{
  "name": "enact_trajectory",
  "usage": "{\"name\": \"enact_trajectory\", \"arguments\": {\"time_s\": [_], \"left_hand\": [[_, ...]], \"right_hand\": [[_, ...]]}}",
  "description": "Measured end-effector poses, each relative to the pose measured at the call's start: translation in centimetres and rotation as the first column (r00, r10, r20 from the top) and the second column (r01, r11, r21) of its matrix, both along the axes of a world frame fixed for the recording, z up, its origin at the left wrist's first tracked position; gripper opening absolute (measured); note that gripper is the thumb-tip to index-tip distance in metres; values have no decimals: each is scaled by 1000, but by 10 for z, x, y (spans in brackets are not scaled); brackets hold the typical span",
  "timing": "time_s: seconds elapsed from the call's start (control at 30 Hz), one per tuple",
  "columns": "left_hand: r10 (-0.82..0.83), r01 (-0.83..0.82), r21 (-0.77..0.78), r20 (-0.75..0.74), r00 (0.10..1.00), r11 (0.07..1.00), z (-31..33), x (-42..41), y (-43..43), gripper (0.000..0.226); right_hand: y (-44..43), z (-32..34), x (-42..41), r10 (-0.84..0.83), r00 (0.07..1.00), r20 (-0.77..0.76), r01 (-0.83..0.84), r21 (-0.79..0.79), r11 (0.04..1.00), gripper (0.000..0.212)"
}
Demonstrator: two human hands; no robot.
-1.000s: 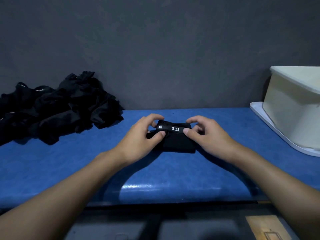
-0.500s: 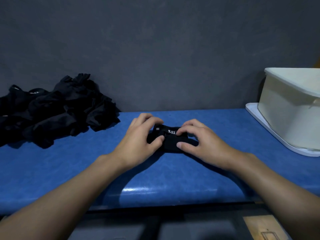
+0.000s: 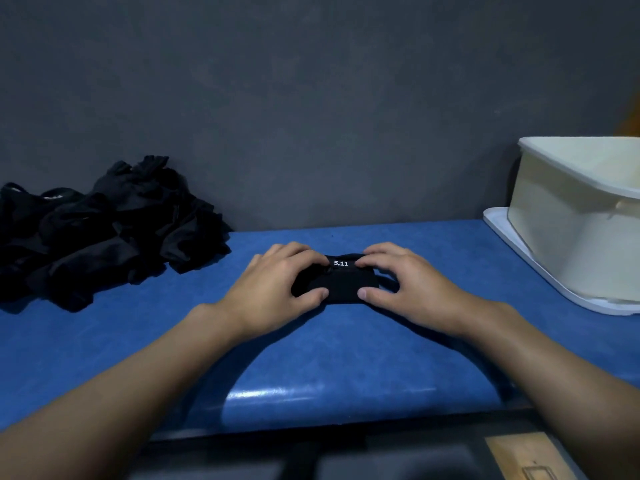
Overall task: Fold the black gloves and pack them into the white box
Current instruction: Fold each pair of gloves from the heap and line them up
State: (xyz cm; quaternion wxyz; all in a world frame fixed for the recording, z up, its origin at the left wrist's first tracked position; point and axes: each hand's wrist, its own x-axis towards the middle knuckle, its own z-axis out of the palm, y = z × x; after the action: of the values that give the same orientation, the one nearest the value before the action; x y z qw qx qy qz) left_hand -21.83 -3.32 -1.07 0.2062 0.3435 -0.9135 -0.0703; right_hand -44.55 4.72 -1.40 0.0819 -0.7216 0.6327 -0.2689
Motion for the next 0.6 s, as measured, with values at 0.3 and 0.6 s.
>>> {"name": "enact_trajectory", "arguments": {"time_s": [0.3,0.6], "left_hand": [[-55,55,4,29,998,998,0,-91,-37,42],[-96,98,43,-56,994,994,-5,-184,-68,42]], "right_hand": [[-17,0,-65,-268,963,-26,269,41,962,42],[-39,-2,-121,-539,842,3,539,30,842,42]]}}
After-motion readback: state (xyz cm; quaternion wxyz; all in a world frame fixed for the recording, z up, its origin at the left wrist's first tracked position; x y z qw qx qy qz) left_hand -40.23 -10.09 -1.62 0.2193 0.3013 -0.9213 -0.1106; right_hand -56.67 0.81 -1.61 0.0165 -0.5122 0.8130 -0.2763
